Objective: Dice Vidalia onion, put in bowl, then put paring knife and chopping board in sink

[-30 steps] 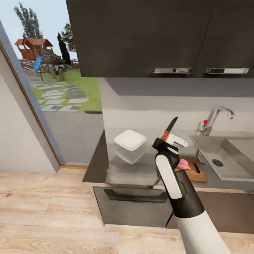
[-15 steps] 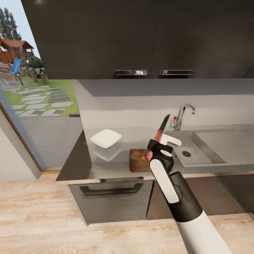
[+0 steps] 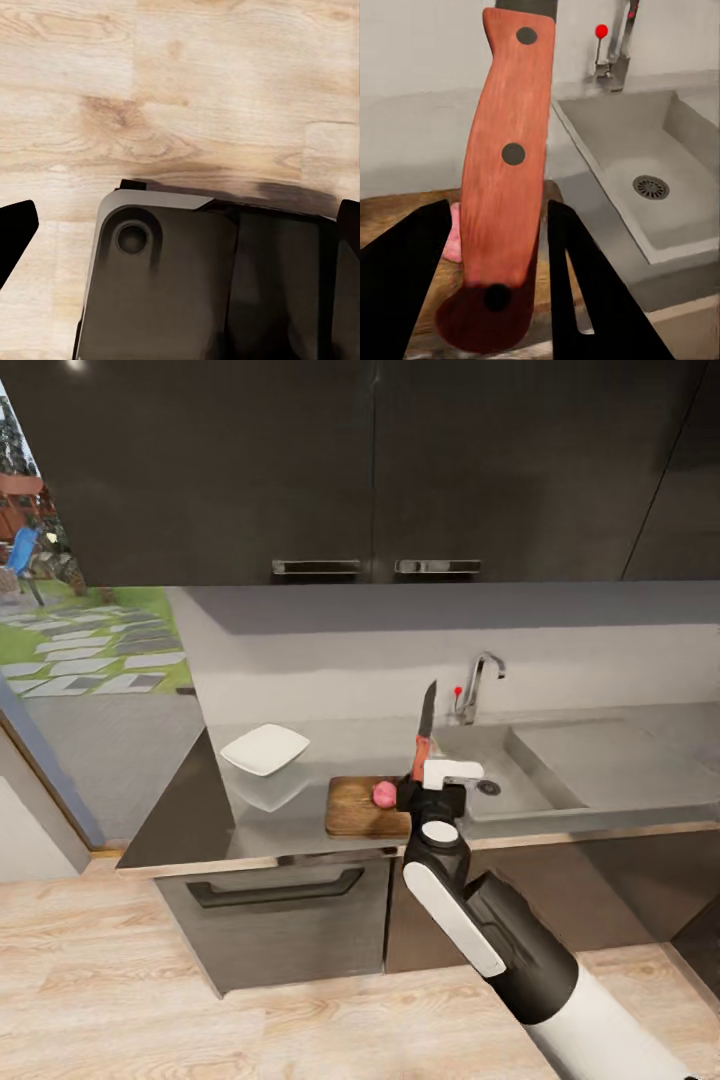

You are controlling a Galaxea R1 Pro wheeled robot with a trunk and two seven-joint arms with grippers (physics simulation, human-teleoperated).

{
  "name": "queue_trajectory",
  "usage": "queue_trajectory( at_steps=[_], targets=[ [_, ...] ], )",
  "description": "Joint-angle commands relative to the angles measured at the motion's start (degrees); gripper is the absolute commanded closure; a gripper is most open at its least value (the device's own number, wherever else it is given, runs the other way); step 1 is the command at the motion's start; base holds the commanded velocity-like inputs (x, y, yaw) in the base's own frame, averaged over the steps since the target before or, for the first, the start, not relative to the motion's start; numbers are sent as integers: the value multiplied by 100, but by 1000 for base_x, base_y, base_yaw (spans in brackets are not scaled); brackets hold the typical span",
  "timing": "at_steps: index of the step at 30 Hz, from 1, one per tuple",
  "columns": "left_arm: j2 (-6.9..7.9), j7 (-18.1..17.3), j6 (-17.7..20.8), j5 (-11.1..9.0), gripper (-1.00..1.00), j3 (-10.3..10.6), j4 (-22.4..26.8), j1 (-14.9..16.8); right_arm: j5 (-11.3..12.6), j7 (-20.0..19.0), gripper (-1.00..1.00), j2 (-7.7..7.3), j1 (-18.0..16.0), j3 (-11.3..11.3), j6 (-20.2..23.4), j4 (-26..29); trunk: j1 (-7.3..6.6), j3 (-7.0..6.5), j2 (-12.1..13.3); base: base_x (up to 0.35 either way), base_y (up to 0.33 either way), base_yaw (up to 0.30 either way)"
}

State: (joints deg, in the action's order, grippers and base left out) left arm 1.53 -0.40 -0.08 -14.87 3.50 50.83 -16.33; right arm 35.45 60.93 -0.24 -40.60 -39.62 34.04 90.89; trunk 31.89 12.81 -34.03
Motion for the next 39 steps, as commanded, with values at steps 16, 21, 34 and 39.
queue_trajectory(
  at_steps=[16, 21, 34, 39],
  targets=[
    [5, -4, -1, -60, -100, 10, 6, -2, -674, 72, 100, -195, -10, -1025, 377, 8, 2, 8, -8, -1, -6, 0],
    [5, -4, -1, -60, -100, 10, 2, -2, -693, 76, 100, -201, -9, -1029, 612, 8, 2, 8, -8, 0, 0, 0],
    [0, -4, -1, -58, -100, 11, -181, 7, -1773, 6, 100, -174, -9, -988, 2029, -12, 2, 8, -8, 0, 0, 0],
    [-3, -4, -1, -55, -100, 14, -263, 7, -2862, -710, 100, -360, -16, -983, 2228, -42, 2, 8, -8, 0, 0, 0]
  ],
)
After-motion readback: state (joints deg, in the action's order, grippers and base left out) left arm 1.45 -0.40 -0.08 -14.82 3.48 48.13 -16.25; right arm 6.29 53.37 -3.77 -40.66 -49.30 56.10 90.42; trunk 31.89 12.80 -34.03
